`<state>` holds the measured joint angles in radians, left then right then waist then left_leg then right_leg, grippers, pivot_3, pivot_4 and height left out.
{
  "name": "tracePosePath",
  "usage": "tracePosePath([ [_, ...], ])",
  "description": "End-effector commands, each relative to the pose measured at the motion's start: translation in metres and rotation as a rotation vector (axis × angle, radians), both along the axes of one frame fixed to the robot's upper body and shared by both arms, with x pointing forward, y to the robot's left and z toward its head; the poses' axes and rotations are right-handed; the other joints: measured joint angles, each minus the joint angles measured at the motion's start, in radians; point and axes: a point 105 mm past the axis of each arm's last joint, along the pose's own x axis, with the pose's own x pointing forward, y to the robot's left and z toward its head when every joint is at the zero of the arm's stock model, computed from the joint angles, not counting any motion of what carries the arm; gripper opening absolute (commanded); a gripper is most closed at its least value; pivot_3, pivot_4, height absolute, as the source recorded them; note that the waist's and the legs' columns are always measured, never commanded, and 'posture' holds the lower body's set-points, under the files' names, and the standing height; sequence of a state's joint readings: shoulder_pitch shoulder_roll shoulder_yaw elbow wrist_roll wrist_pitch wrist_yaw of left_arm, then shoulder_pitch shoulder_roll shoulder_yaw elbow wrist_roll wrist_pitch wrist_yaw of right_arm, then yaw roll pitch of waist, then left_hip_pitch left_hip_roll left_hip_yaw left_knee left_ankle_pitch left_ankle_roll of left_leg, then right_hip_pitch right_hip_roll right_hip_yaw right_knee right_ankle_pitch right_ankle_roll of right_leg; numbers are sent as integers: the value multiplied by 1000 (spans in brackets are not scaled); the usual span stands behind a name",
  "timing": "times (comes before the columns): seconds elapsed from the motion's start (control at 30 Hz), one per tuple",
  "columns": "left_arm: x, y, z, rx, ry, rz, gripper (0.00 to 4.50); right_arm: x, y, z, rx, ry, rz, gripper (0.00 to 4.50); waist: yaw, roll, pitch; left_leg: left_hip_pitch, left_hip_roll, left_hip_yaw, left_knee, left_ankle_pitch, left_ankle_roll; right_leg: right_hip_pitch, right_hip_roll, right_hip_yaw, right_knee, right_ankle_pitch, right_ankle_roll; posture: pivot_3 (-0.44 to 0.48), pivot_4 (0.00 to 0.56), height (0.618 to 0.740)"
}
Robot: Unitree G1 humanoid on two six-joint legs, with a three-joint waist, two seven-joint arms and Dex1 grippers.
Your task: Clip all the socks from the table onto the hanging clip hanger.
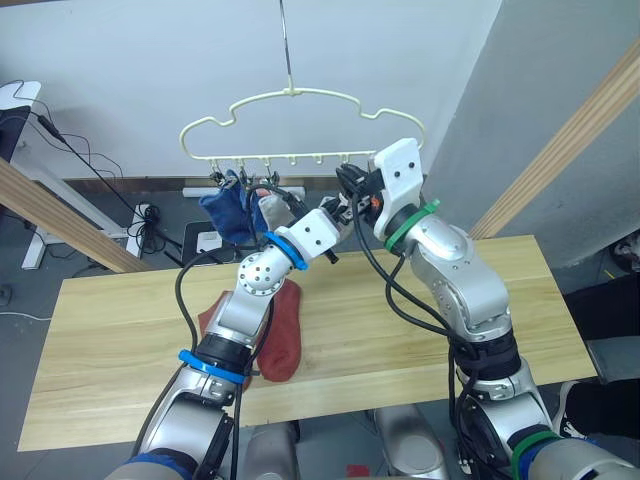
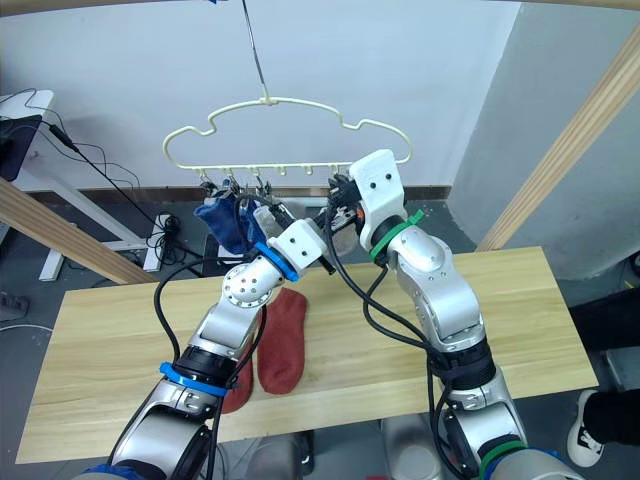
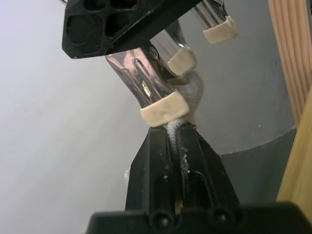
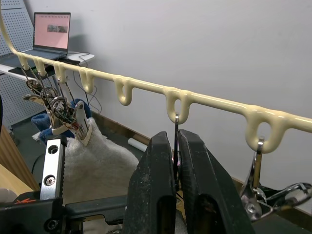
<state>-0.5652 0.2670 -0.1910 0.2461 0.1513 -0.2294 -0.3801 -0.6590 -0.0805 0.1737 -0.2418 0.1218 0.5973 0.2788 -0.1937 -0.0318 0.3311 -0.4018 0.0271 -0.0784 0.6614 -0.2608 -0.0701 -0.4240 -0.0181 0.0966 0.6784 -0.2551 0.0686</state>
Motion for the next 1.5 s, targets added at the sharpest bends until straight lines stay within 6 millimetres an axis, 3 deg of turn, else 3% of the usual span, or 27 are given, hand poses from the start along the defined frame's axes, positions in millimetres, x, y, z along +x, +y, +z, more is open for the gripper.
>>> tracePosePath([
  [0.03, -6, -3, 19, -45, -77, -16, 22, -7, 0, 9, 22, -31, 11, 0, 0, 0, 0, 0, 0, 0, 0, 0, 0, 0, 0, 0, 0, 0, 0, -244, 291, 740],
  [0.07, -6, -4, 19, -47, -78, -16, 22, -7, 0, 9, 31, -25, 13, 0, 0, 0, 0, 0, 0, 0, 0, 0, 0, 0, 0, 0, 0, 0, 0, -241, 293, 740],
  [0.17, -6, -5, 20, -51, -80, -17, 0, -8, 0, 10, 49, -19, 21, 856, 0, 0, 0, 0, 0, 0, 0, 0, 0, 0, 0, 0, 0, 0, 0, -241, 293, 740],
  [0.33, -8, -7, 20, -55, -81, -22, 0, -10, 0, 10, 48, -6, 28, 2675, 0, 0, 0, 0, 0, 0, 0, 0, 0, 0, 0, 0, 0, 0, 0, -241, 293, 740],
  [0.6, -12, -15, 16, -93, -24, -70, 0, -36, -2, 10, 15, 5, 140, 2675, 1, 0, 0, -1, 0, 0, 0, 0, 0, 0, 0, 0, -1, 0, 0, -253, 298, 740],
  [0.87, -18, -15, 11, -137, 96, -129, 2101, -58, -14, 9, -58, 5, 204, 2713, 0, 0, 0, 0, 0, 0, 0, 0, 0, 0, 0, 0, 0, 0, 1, -263, 297, 740],
  [1.07, -20, 1, 14, -155, 114, -109, 3798, -61, -25, 7, -89, 6, 175, 2713, -2, 0, 0, 0, 0, 0, 0, 0, 0, 0, 0, 0, -1, -1, 1, -264, 298, 740],
  [1.23, -26, 17, 16, -203, 155, -122, 3798, -60, -32, 7, -90, -15, 138, 2713, -2, 0, 0, 0, 0, 0, 0, 0, 0, 0, 0, 0, -1, -1, 1, -264, 297, 740],
  [1.37, -42, 30, 17, -253, 232, -205, 3798, -56, -40, 11, -83, -54, 62, 2713, -3, 0, 0, 0, 0, 0, -1, 0, 0, 0, 0, 0, -1, -1, 1, -264, 298, 740],
  [1.5, -54, 43, 21, -161, 271, -265, 3798, -48, -44, 11, -66, -71, -4, 2713, -2, 0, 0, 0, 0, 0, -1, 0, 0, 0, 0, 0, -1, -3, 4, -249, 296, 740],
])
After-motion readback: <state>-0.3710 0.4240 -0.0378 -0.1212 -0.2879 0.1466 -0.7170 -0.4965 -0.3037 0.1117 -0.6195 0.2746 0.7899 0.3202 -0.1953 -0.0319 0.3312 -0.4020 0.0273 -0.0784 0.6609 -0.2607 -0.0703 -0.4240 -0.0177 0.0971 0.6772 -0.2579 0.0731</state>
